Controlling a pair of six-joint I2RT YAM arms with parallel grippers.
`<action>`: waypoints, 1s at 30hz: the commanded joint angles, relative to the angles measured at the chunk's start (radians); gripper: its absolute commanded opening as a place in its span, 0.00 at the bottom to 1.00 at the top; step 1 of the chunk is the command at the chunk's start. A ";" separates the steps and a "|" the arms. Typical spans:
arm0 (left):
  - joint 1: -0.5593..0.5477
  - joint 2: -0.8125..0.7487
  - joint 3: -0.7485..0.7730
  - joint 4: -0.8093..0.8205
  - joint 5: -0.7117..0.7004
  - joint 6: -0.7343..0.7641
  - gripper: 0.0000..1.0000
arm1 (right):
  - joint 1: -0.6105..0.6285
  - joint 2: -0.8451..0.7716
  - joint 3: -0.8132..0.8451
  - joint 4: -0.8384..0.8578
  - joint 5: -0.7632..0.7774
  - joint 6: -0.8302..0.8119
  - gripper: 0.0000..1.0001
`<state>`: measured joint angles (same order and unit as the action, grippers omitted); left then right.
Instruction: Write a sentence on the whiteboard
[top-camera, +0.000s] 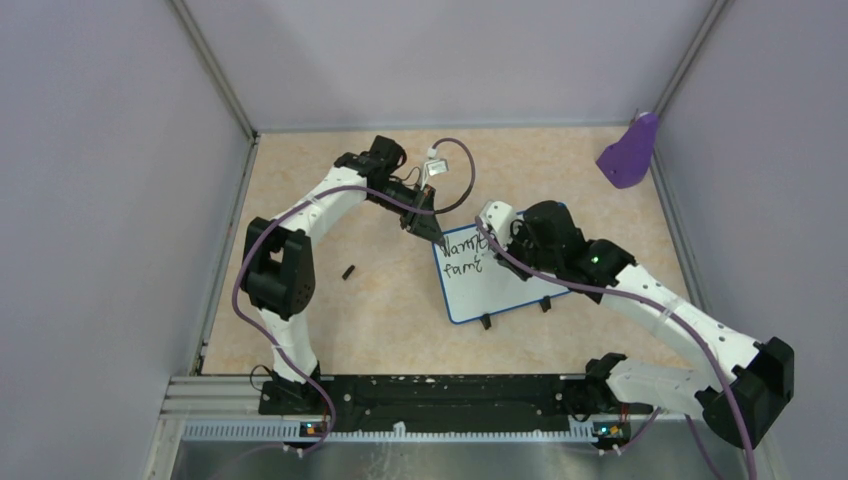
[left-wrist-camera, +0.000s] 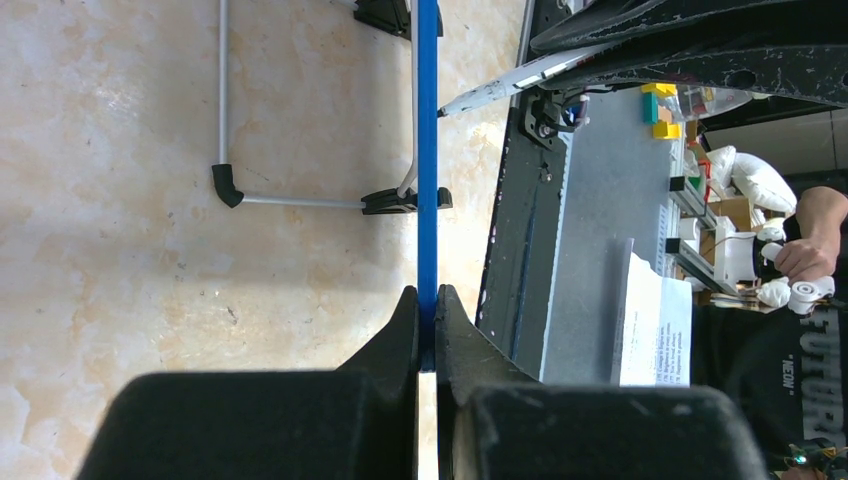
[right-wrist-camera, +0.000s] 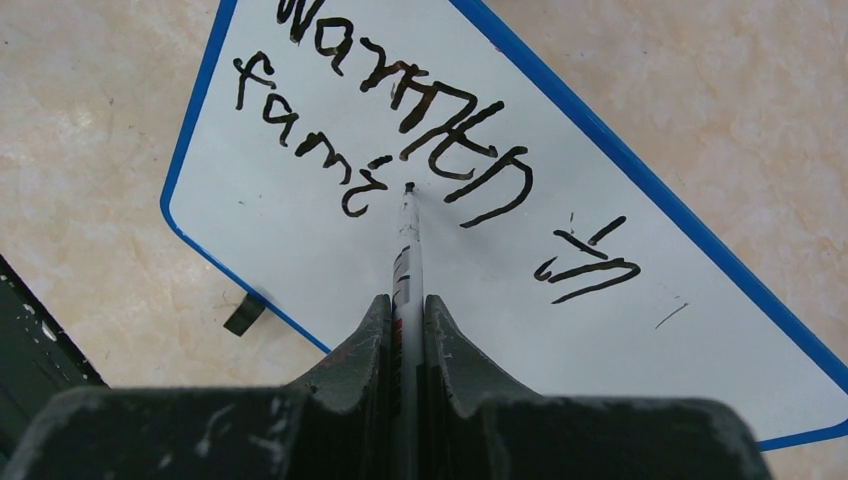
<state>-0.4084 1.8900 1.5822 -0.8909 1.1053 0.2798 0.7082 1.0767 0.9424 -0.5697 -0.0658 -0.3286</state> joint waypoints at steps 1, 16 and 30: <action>0.004 0.013 0.023 0.008 -0.009 0.021 0.00 | -0.009 -0.004 -0.012 0.002 -0.006 0.000 0.00; 0.003 0.016 0.021 0.012 -0.009 0.019 0.00 | -0.007 -0.034 -0.038 -0.041 -0.001 -0.027 0.00; 0.003 0.017 0.027 0.012 -0.007 0.015 0.00 | -0.009 -0.046 0.007 -0.006 -0.008 -0.013 0.00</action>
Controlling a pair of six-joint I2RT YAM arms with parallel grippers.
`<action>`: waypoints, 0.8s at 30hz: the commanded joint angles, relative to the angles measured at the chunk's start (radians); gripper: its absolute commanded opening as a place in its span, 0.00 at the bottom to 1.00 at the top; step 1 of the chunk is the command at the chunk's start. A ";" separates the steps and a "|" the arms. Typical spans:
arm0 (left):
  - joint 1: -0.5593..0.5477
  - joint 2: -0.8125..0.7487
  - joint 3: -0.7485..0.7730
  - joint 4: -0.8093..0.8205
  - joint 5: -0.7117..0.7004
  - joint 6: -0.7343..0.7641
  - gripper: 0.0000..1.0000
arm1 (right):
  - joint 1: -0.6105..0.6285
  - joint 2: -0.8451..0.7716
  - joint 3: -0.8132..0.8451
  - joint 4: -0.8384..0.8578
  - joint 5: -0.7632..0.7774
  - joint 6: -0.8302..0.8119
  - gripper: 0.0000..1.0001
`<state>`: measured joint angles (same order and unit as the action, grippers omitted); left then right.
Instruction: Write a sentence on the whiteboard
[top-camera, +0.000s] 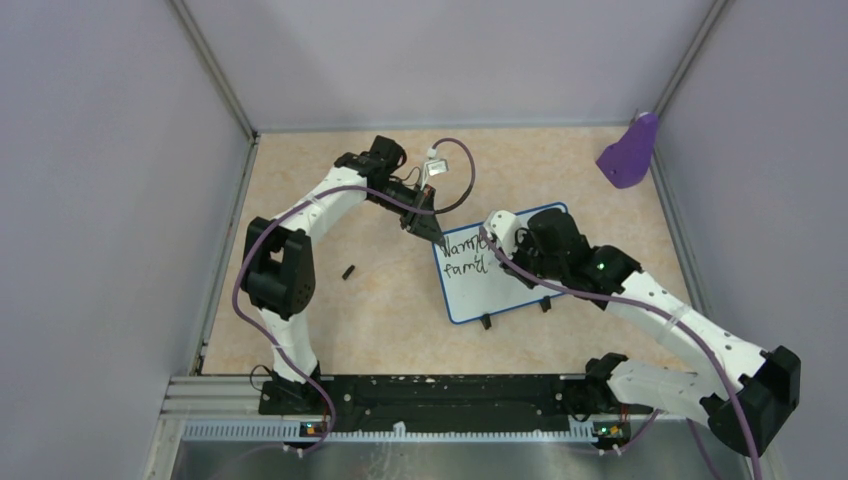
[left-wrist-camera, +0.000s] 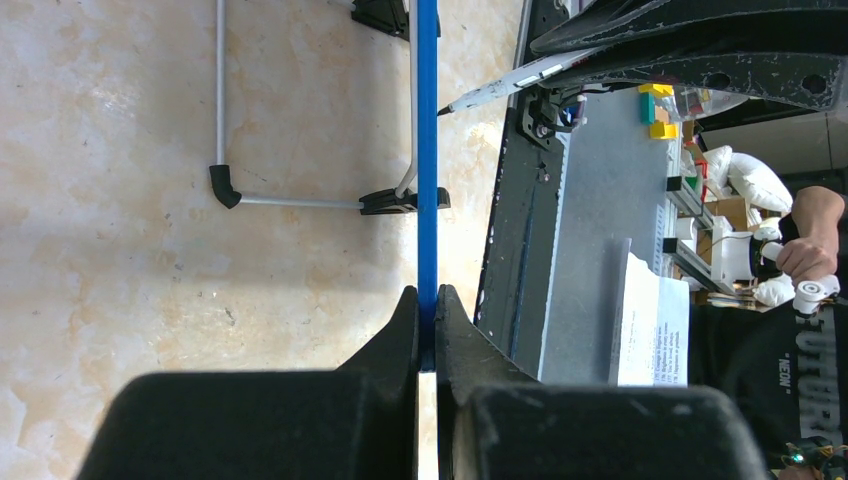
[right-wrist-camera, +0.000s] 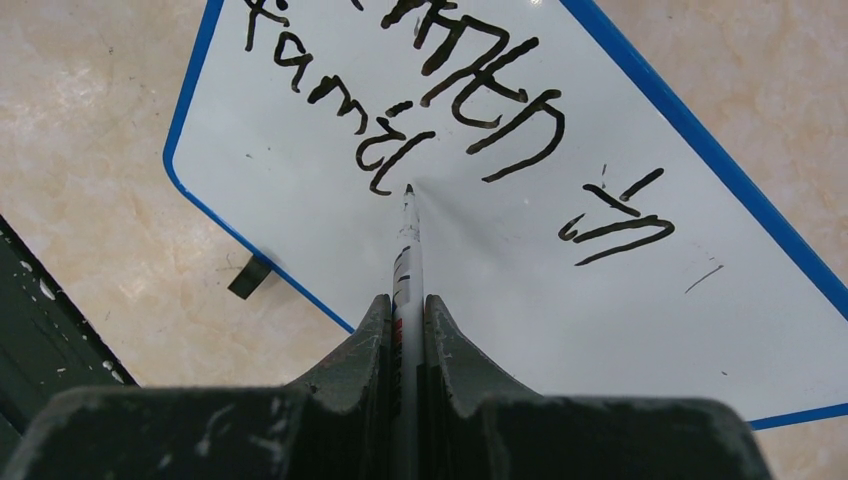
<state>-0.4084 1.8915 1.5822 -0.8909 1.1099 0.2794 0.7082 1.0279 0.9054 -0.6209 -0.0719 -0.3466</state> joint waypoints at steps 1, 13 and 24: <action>0.003 0.014 0.027 0.012 -0.012 0.015 0.00 | -0.009 0.006 0.044 0.050 -0.005 0.005 0.00; 0.004 0.020 0.028 0.010 -0.011 0.015 0.00 | -0.017 0.027 0.036 0.080 0.046 0.004 0.00; 0.003 0.023 0.027 0.010 -0.010 0.019 0.00 | -0.022 0.006 0.009 0.034 0.045 0.006 0.00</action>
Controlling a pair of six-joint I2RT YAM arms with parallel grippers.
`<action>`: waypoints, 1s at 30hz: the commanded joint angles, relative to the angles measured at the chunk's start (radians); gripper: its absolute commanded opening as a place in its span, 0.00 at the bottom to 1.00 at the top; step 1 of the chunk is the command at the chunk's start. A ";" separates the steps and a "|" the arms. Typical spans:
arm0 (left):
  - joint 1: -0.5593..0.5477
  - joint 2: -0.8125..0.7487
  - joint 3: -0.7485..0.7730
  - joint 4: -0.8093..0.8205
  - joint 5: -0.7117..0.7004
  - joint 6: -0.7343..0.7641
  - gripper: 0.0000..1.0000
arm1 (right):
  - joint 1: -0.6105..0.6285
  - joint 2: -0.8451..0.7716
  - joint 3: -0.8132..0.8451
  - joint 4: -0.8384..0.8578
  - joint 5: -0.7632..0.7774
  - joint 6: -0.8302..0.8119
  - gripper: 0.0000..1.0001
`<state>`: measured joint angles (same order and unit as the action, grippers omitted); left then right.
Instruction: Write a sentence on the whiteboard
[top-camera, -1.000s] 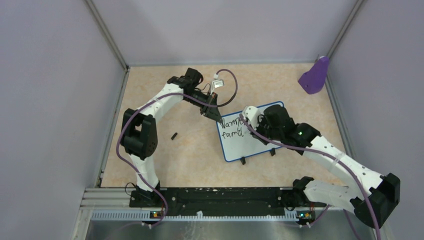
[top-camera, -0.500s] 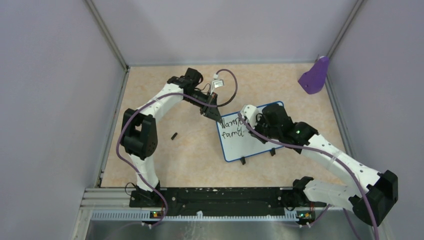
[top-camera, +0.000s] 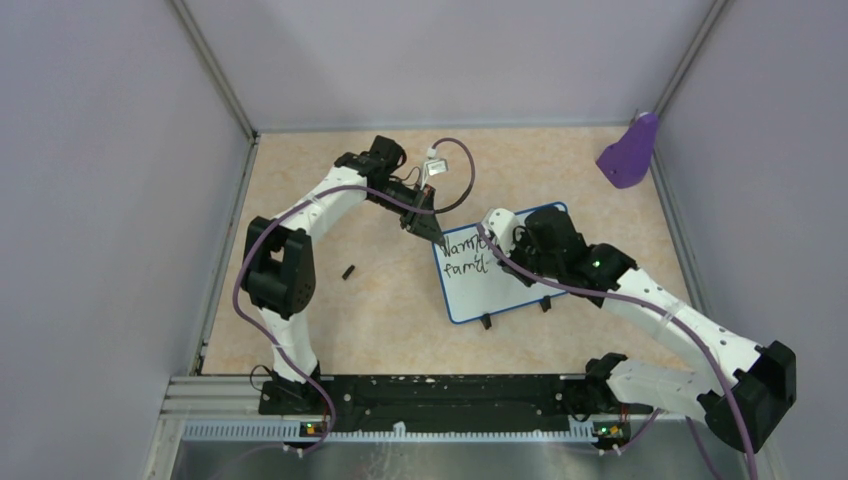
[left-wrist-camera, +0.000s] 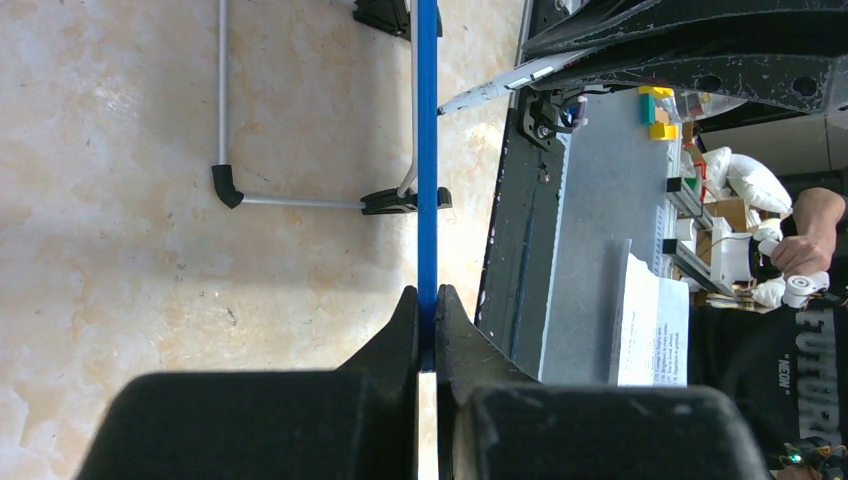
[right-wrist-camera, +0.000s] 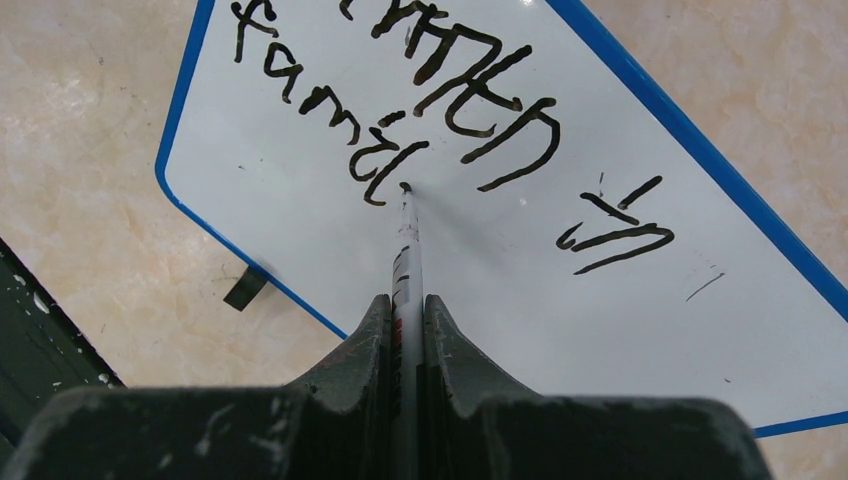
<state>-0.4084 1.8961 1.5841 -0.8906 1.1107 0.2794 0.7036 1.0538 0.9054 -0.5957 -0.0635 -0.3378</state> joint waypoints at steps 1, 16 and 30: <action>0.003 0.018 0.025 0.010 -0.011 0.020 0.00 | -0.018 -0.020 0.003 0.004 0.031 -0.004 0.00; 0.003 0.022 0.027 0.010 -0.012 0.020 0.00 | -0.018 -0.027 0.003 -0.024 0.032 -0.017 0.00; 0.003 0.019 0.027 0.007 -0.012 0.021 0.00 | -0.029 -0.022 0.061 0.035 0.089 0.019 0.00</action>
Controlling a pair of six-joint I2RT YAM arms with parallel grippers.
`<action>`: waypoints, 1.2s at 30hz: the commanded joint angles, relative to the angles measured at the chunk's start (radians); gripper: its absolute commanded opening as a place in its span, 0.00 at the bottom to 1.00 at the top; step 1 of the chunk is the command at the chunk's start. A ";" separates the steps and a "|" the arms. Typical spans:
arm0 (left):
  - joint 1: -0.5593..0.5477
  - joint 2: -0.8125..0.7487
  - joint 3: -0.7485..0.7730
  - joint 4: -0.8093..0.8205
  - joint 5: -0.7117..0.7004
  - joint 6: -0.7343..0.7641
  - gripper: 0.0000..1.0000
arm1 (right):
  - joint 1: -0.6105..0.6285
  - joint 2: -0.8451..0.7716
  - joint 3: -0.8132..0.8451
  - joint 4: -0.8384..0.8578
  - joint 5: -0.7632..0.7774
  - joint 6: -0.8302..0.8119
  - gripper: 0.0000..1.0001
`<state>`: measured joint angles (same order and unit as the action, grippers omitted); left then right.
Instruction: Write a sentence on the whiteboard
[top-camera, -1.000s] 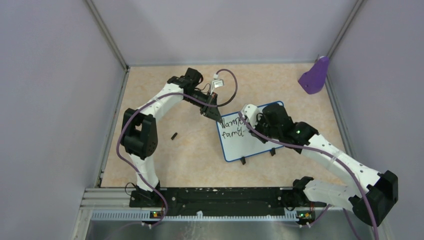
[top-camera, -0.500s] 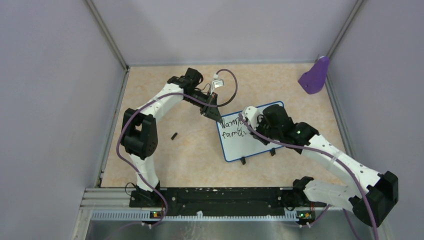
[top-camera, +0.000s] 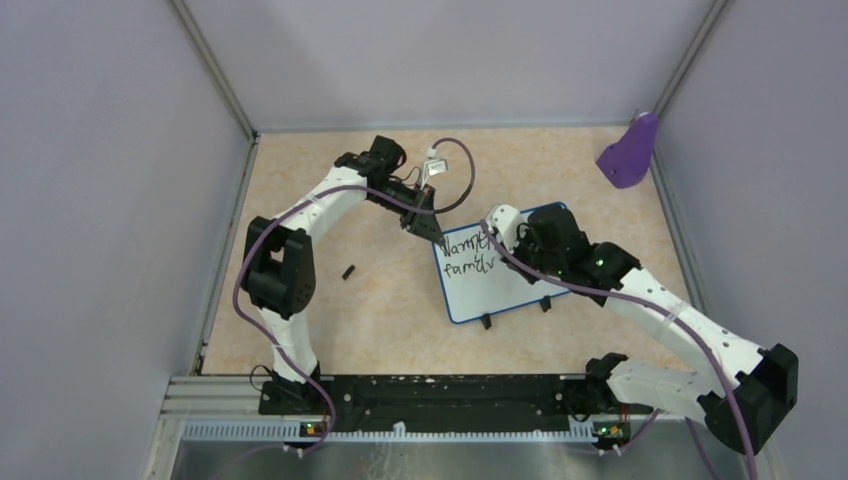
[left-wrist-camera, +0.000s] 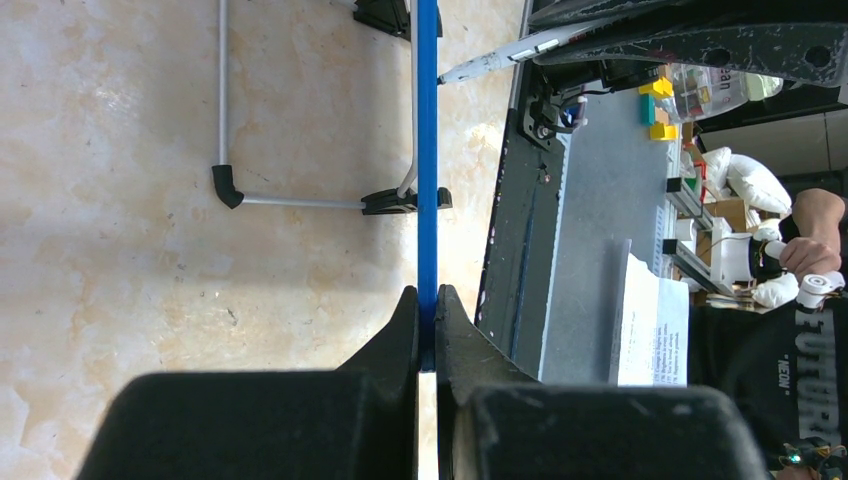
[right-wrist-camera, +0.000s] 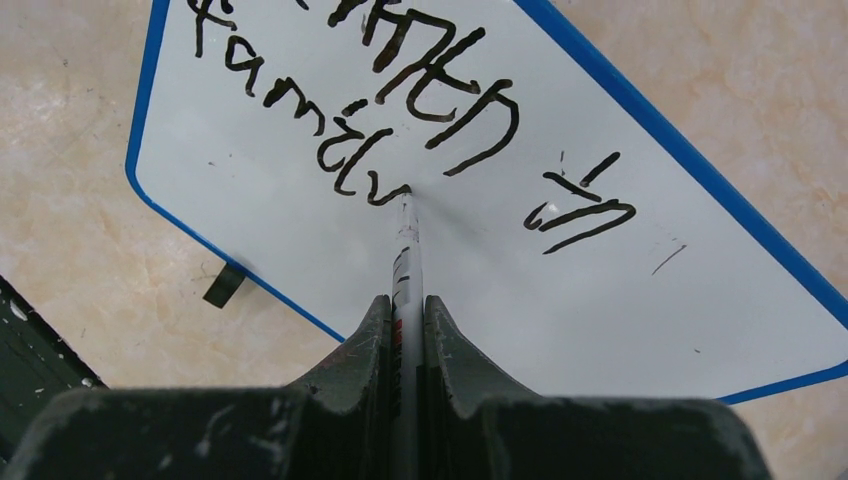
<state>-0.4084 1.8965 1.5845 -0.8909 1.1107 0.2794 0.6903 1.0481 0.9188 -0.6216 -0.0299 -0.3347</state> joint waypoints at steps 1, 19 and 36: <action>0.003 0.019 0.026 0.008 -0.013 0.021 0.00 | -0.016 -0.016 0.050 0.061 0.056 0.016 0.00; 0.003 0.020 0.025 0.010 -0.014 0.021 0.00 | -0.018 -0.019 -0.045 -0.006 -0.043 -0.018 0.00; 0.003 0.022 0.023 0.013 -0.017 0.023 0.00 | 0.045 0.047 -0.018 0.003 -0.128 -0.029 0.00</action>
<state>-0.4072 1.9030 1.5879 -0.8936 1.1168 0.2794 0.7261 1.0779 0.8619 -0.6559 -0.1383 -0.3527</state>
